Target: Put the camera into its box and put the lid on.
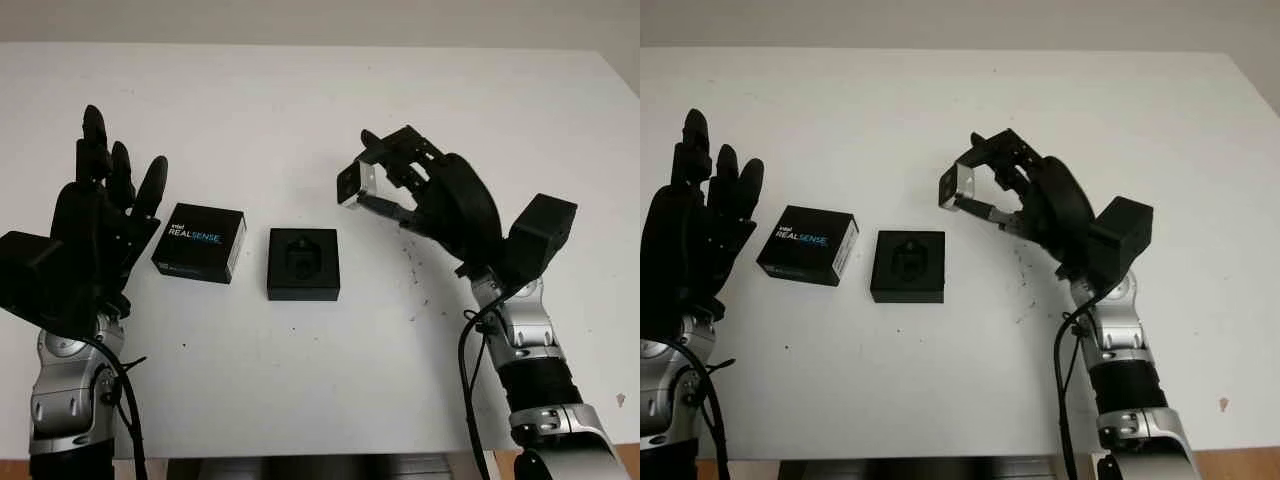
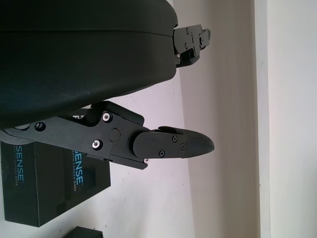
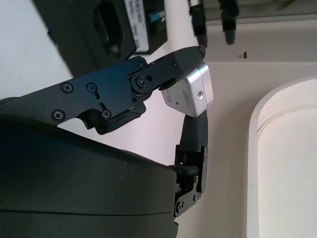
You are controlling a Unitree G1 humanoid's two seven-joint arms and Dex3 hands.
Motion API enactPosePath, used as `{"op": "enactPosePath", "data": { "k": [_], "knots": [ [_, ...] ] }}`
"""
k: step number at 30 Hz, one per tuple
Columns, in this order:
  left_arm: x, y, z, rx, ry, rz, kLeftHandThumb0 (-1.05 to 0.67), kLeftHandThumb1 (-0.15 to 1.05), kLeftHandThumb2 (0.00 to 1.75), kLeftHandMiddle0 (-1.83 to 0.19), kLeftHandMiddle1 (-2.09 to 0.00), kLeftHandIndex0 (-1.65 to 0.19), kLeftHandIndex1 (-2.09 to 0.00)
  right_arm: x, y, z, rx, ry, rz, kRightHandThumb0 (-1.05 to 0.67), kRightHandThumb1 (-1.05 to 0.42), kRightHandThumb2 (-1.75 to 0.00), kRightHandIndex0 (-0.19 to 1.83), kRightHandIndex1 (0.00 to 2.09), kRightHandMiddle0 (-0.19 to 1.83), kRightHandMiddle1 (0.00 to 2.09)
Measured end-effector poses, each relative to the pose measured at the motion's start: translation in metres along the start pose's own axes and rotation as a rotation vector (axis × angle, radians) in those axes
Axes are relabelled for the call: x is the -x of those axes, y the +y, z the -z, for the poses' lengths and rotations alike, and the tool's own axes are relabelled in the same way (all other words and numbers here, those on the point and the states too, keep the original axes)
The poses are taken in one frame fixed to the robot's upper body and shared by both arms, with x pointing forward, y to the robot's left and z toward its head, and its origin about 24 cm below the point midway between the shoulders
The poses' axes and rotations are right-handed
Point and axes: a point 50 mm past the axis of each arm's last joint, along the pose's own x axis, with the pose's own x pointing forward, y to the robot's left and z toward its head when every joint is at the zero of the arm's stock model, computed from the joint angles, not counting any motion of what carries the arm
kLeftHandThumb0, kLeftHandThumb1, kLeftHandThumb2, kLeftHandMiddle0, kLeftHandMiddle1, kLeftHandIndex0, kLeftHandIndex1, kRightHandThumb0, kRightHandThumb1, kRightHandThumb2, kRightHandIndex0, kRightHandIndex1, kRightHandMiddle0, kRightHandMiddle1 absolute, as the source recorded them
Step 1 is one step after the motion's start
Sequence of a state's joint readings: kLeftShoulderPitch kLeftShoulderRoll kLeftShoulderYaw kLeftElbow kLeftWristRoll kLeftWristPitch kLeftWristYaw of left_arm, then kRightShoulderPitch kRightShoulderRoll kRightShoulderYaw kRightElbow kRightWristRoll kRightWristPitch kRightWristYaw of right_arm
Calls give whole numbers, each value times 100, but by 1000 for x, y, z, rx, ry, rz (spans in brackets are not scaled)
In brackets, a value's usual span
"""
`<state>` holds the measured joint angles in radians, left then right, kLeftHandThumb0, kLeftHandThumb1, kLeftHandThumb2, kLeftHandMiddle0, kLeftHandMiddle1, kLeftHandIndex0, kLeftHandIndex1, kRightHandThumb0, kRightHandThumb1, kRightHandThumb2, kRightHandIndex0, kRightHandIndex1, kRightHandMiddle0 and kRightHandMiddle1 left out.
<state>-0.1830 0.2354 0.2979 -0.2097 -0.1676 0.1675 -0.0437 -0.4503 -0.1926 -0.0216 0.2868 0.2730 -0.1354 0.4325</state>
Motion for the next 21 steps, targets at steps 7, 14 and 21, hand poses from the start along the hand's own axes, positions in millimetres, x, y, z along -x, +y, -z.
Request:
{"op": "enactPosePath", "data": {
  "k": [7, 14, 21],
  "knots": [
    [0, 0, -1, 0, -5, -2, -45, 105, 32, 10, -6, 15, -6, 2, 22, 15, -89, 35, -9, -44, -102, -6, 9, 5, 23, 168],
    [0, 0, -1, 0, -5, -1, -46, 105, 33, 11, -5, 16, -5, 2, 38, 23, -109, 75, -41, -48, -100, -5, 10, 5, 24, 170],
    [0, 0, -1, 0, -4, 0, -45, 105, 34, 12, -5, 17, -5, 2, 43, 29, -92, 100, -65, -48, -100, -5, 11, 6, 25, 168]
  ]
}}
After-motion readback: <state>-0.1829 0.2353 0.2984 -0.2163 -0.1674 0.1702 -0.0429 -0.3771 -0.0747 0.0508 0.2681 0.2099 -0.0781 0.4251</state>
